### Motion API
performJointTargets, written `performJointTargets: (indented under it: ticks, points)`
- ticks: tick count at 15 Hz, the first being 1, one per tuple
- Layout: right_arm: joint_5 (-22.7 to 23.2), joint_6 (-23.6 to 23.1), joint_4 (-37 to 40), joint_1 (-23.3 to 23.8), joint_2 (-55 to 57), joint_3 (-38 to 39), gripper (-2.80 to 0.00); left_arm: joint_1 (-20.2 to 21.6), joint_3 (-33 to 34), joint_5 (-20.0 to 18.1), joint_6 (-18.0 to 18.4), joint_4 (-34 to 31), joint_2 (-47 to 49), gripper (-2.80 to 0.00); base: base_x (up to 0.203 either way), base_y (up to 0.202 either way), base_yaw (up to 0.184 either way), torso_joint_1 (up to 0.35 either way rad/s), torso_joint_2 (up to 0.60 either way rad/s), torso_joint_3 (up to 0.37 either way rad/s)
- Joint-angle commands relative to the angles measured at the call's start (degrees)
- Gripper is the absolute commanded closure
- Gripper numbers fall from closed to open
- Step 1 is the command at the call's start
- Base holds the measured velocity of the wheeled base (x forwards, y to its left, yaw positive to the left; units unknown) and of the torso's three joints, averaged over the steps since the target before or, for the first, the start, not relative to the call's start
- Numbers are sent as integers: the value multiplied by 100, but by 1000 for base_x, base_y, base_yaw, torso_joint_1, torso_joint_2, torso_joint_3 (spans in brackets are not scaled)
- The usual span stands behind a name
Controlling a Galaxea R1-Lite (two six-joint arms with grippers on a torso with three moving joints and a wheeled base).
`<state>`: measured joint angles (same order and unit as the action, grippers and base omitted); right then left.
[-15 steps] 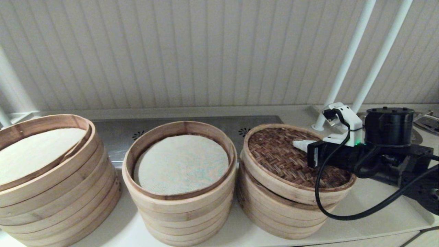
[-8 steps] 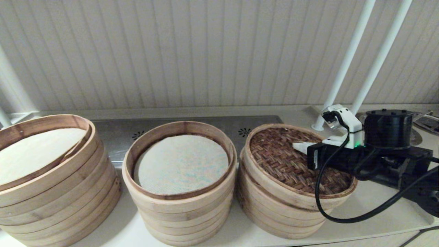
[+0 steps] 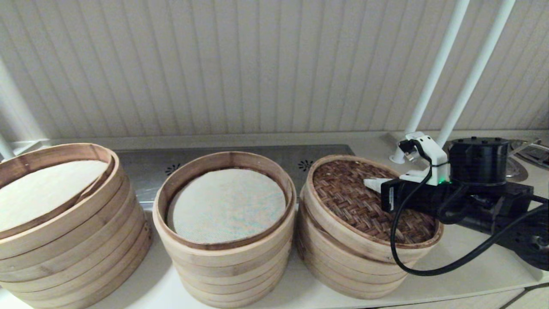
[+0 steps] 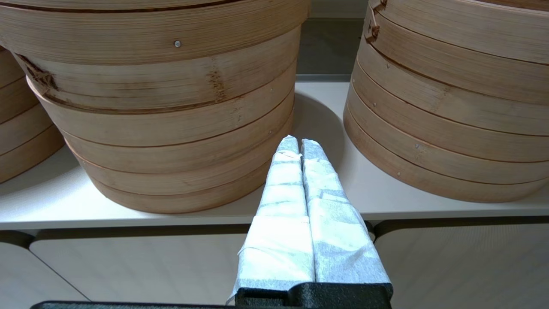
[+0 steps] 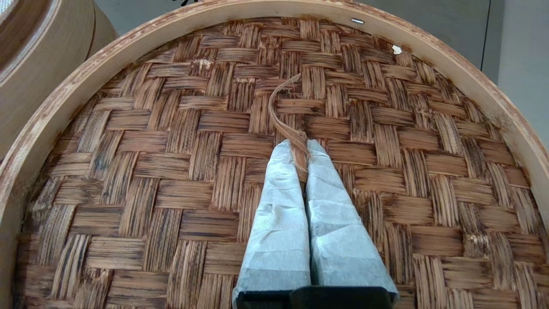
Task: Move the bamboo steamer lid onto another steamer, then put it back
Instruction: Put the steamer
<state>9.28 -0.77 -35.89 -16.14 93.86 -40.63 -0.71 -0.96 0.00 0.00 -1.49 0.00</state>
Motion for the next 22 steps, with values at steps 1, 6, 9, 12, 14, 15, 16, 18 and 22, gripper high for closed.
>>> performJointTargets:
  ticks: [1, 6, 9, 12, 14, 15, 16, 18, 22]
  points:
    - [4, 12, -19, -50, 6, -6, 0, 0, 0, 0, 0, -1, 9, 0, 0, 0, 0, 0, 0, 0]
    - [-5, 2, -6, -56, -91, -15, 0, 0, 0, 0, -8, -1, 9, 0, 0, 0, 0, 0, 0, 0]
    - [-5, -2, -6, -79, -121, -6, 0, 0, 0, 0, 0, -1, 9, 0, 0, 0, 0, 0, 0, 0]
    - [-5, -2, -6, -90, -108, 48, 0, 0, 0, 0, 0, -1, 9, 0, 0, 0, 0, 0, 0, 0]
    - [-5, -2, -12, -82, -87, 55, 0, 0, 0, 0, -7, -1, 9, 0, 0, 0, 0, 0, 0, 0]
    - [-5, -2, -6, -91, -101, 64, 0, 0, 0, 0, -9, -1, 9, 0, 0, 0, 0, 0, 0, 0]
    - [-5, -2, -6, -112, -104, 64, 0, 0, 0, 0, -9, -1, 9, 0, 0, 0, 0, 0, 0, 0]
    - [-5, -2, -14, -135, -61, 64, 0, 0, 0, 0, -6, -1, 9, 0, 0, 0, 0, 0, 0, 0]
    - [-14, 6, -6, -131, -25, 64, 0, 0, 0, 0, -9, -1, 9, 0, 0, 0, 0, 0, 0, 0]
